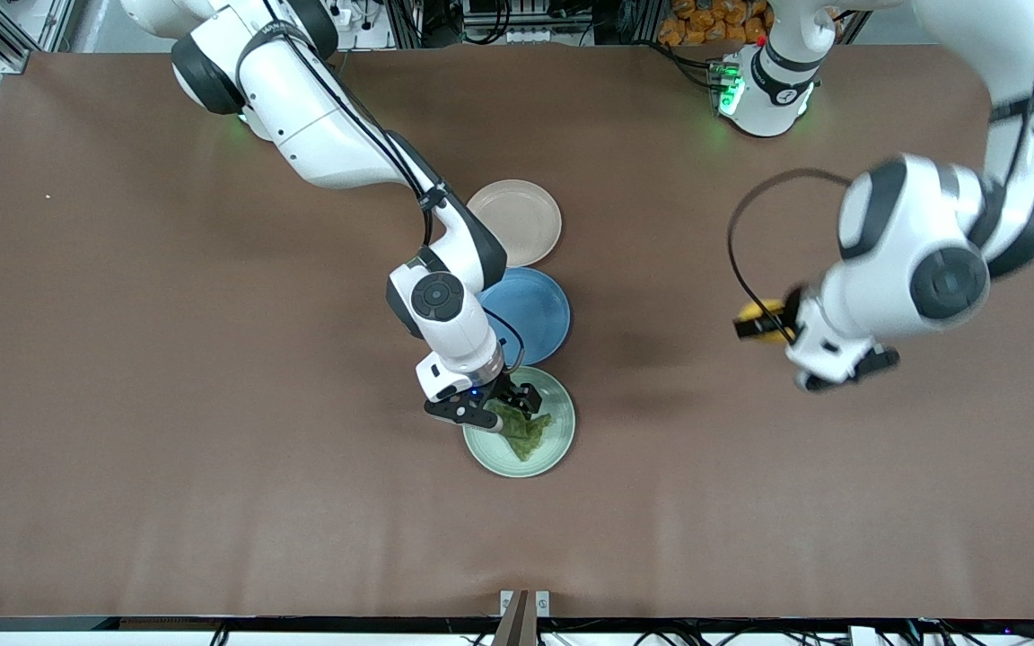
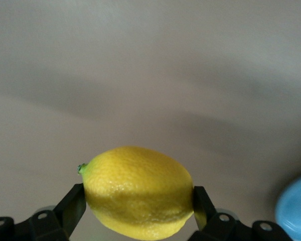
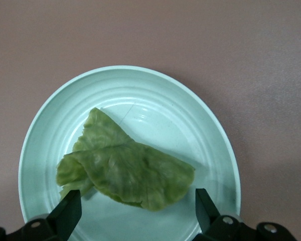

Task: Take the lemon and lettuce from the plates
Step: 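Carry the lemon away with the left gripper while the right gripper grasps lettuce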

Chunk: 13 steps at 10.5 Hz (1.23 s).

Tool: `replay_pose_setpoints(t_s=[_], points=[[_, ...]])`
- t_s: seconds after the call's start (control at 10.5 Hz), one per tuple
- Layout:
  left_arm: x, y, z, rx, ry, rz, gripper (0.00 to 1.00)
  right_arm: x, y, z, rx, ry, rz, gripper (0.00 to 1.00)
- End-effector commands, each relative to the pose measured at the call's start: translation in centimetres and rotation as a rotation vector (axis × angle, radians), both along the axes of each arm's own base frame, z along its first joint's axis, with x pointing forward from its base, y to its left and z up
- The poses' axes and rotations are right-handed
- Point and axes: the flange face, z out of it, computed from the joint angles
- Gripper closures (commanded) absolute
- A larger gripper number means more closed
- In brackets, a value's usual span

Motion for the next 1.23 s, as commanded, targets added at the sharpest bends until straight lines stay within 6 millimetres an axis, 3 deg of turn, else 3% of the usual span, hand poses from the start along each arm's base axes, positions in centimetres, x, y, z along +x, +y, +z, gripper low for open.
replay_pose_setpoints(t_s=[0.0,0.19,0.28,0.76,0.95,1.14], points=[[1.8,0.3,-2.5,0.057,-0.028,-0.161,1.00,0.5,0.5,-0.6,0.009,-0.017,-0.008,0.04],[3.3,4.2,-5.2,0.091,-0.033,-0.256,1.00,0.4,0.5,-0.8,0.006,-0.017,-0.005,0.13],[3.6,4.8,-6.0,0.079,-0.034,-0.323,1.00,0.4,0.5,-0.8,0.006,-0.017,-0.005,0.14],[5.0,6.0,-8.3,0.073,-0.047,-0.877,1.00,0.5,0.4,-0.7,0.002,-0.016,0.000,0.54],[6.0,10.0,-9.6,0.028,-0.067,-1.089,1.00,0.4,0.5,-0.7,-0.001,-0.009,0.000,0.66],[6.7,11.4,-10.4,0.009,-0.105,-1.257,1.00,0.3,0.5,-0.2,-0.003,-0.003,-0.001,0.80]])
